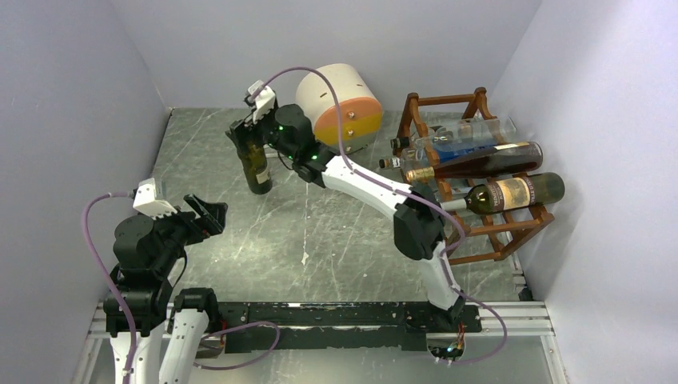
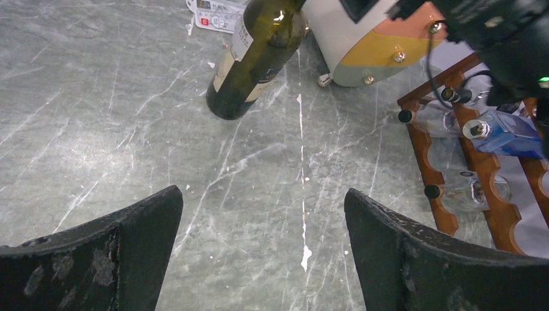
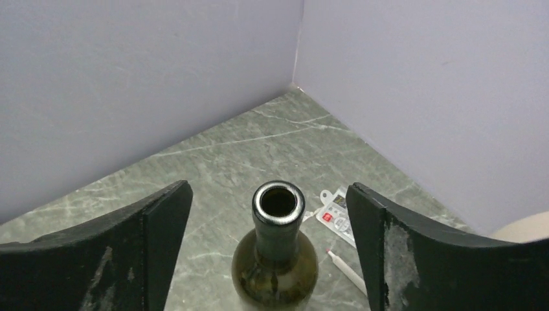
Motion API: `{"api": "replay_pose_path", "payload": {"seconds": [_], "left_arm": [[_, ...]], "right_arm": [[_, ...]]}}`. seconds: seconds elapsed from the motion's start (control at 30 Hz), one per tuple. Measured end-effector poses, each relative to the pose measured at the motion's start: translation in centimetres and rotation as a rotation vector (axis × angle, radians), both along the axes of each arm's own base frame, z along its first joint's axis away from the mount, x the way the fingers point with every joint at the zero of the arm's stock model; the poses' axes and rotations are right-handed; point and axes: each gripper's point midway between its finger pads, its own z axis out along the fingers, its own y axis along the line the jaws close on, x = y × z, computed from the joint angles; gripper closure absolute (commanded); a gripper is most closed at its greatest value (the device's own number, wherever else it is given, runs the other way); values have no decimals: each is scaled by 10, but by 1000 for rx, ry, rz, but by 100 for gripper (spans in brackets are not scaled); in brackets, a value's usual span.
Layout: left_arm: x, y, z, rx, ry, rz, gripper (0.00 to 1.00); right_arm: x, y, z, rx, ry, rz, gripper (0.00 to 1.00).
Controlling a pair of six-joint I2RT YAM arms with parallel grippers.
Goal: Take the wine bottle off the wine rack
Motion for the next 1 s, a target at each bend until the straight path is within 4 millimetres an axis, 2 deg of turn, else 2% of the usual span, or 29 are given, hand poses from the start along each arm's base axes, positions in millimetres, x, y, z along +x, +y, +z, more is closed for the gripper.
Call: {"api": "replay_pose_path", "payload": {"seconds": [0.13,0.23,0.33,0.4,0.5,0.57,0.77,0.87,1.0], "left_arm": [[0,-1,0,-1,0,-4,2],[0,-1,-1,-2,2,-6,2],[1,-1,-2,-1,11,-6,2],[2,-1,-4,-2,19,-5,2],[4,1,-6,-3,28,3,2],[5,2,-6,-4,29,11,2],[7,5,-9,-8,39,24,2],[8,6,-10,-9,45,27,2],[9,6,-11,-9,48,26,2]], "right_arm": [[-26,-23,26,13,-4,22,0],[-59,-59,41,16,3,42,0],[-91,-99,46,8,12,38,0],[-105,-124,43,-2,26,12,0],[-117,-163,22,-48,100,-81,0],[-120,-191,0,-104,176,-173,0],[-138,-242,-38,-279,319,-299,0],[-153,-263,-41,-325,361,-315,0],[-170,-290,-18,-285,376,-341,0]]}}
